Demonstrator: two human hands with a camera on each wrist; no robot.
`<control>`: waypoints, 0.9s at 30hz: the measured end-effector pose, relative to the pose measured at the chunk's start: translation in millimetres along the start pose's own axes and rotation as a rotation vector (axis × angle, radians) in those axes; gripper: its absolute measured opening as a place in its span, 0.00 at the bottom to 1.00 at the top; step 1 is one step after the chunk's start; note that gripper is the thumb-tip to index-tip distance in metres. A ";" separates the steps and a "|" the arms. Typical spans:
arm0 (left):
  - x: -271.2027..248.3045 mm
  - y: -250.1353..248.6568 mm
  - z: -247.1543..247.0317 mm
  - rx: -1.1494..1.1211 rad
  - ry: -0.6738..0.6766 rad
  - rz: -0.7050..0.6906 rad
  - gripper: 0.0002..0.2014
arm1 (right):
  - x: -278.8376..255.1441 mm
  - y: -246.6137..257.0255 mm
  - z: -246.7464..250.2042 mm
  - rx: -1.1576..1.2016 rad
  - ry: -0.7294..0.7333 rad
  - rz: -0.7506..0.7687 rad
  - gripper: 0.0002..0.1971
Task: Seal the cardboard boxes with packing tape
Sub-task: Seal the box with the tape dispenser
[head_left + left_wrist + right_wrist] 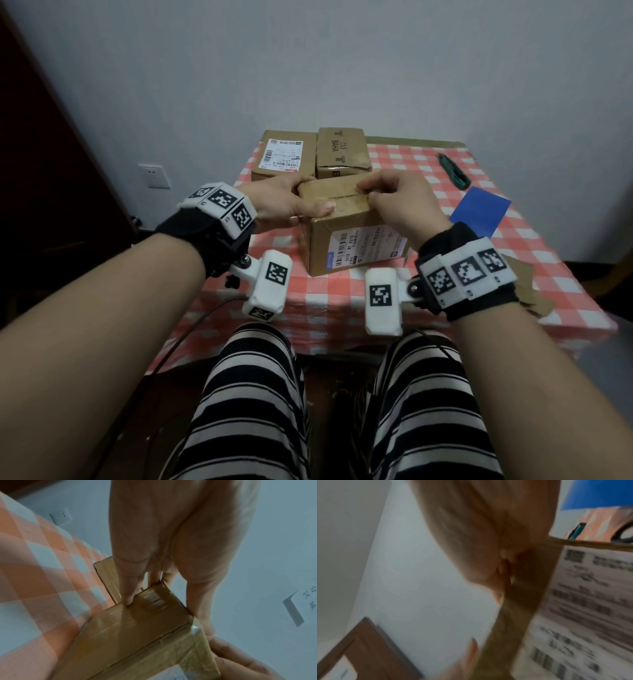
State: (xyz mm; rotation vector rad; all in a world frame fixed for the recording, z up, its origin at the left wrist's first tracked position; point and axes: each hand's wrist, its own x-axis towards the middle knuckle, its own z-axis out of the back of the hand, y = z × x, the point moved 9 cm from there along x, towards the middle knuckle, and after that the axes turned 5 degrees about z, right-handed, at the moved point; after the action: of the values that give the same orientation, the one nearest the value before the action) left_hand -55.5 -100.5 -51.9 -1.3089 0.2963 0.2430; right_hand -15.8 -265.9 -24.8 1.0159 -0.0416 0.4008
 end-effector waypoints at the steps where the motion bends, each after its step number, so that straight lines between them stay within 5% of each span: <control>1: 1.5 0.0 -0.9 0.033 0.001 0.013 0.38 | 1.6 0.0 0.6 -0.029 -0.025 0.002 0.14; 5: 3.5 -0.9 2.7 0.144 -0.104 0.055 0.24 | 1.4 0.6 -1.9 -0.045 -0.032 0.005 0.06; 6: 4.3 -1.2 3.1 0.139 -0.122 0.059 0.23 | -0.1 1.2 -0.9 -0.052 -0.037 0.017 0.12; 9: 6.3 0.0 2.6 0.125 -0.128 0.060 0.26 | -1.4 2.6 -1.6 -0.039 -0.057 0.041 0.20; 15: 6.8 -0.6 -3.7 0.197 -0.030 0.110 0.27 | 3.3 6.4 -2.8 -0.087 -0.037 0.046 0.08; 21: -4.5 -9.8 7.3 0.414 -0.088 0.137 0.27 | 0.6 3.9 10.6 0.089 0.009 -0.093 0.20; 24: -9.9 -16.1 6.1 0.388 -0.020 0.136 0.48 | 1.7 7.5 35.6 0.289 -0.075 -0.129 0.13; 27: -13.9 -24.5 2.4 0.499 0.006 0.116 0.68 | 6.1 9.3 56.7 0.175 -0.101 -0.081 0.21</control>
State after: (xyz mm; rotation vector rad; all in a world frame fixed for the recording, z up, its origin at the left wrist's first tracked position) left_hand -60.0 -104.2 -24.2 -0.8011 0.4090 0.2439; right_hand -4.8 -306.9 14.3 1.2059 -0.0568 0.2829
